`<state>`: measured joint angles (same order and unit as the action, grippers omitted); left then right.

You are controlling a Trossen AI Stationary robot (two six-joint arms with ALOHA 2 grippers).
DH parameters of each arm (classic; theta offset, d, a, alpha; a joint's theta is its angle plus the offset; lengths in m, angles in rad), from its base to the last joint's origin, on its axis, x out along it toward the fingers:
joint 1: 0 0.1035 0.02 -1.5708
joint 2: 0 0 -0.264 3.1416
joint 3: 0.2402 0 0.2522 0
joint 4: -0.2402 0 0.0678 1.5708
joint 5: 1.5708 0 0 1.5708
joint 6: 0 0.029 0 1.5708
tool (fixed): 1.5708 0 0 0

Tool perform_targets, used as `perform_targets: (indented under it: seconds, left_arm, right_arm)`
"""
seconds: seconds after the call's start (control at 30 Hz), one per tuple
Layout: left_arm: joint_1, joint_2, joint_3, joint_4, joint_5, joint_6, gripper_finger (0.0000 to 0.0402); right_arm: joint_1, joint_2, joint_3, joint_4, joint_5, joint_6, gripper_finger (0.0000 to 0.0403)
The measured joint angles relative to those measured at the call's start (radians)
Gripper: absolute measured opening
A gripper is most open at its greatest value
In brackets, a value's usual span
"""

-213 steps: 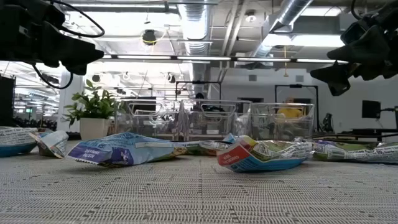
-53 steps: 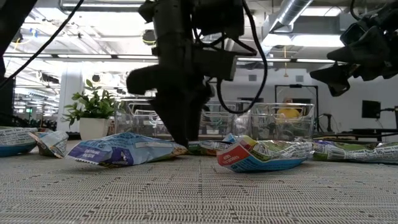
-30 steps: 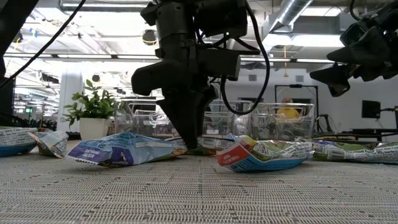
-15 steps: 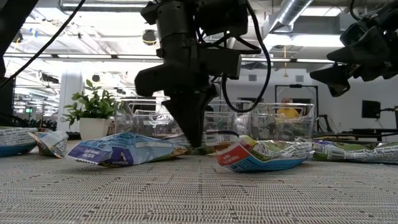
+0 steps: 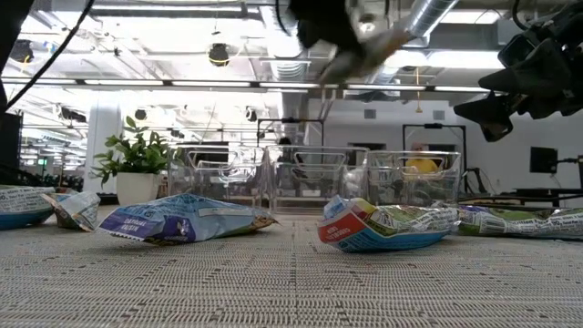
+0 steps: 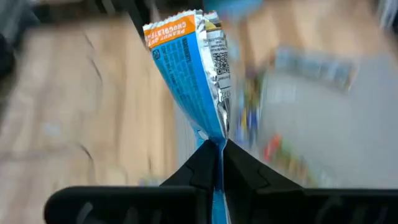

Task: Pick and place Granola Bars by type
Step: Put the yellow granola bar into the middle transparent bin

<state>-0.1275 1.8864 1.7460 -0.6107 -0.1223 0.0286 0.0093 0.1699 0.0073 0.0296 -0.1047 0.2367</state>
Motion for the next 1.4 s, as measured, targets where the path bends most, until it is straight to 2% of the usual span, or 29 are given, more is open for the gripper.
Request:
perform_targets:
  seconds: [0.17, 0.33, 0.77, 0.93, 1.27, 1.4]
  left_arm:
    - [0.006, -0.059, 0.107, 0.080, -0.004, -0.021, 0.0016]
    - [0.003, -0.066, 0.207, 0.080, -0.028, 0.007, 0.0016]
    - [0.042, -0.061, 0.210, 0.037, -0.075, 0.014, 0.0016]
    - [0.127, -0.061, 0.210, 0.005, -0.088, 0.044, 0.0016]
    - [0.388, -0.061, 0.209, -0.025, -0.130, 0.058, 0.0016]
    - [0.457, -0.061, 0.209, -0.024, -0.133, 0.058, 0.0016]
  right_arm:
    - [0.000, 0.000, 0.000, 0.000, 0.000, 0.000, 0.0255]
    - [0.000, 0.000, 0.000, 0.000, 0.000, 0.000, 0.0255]
    - [0.000, 0.000, 0.000, 0.000, 0.000, 0.000, 0.0255]
    - [0.000, 0.000, 0.000, 0.000, 0.000, 0.000, 0.0255]
    - [0.000, 0.000, 0.000, 0.000, 0.000, 0.000, 0.0255]
    - [0.000, 0.000, 0.000, 0.000, 0.000, 0.000, 0.0255]
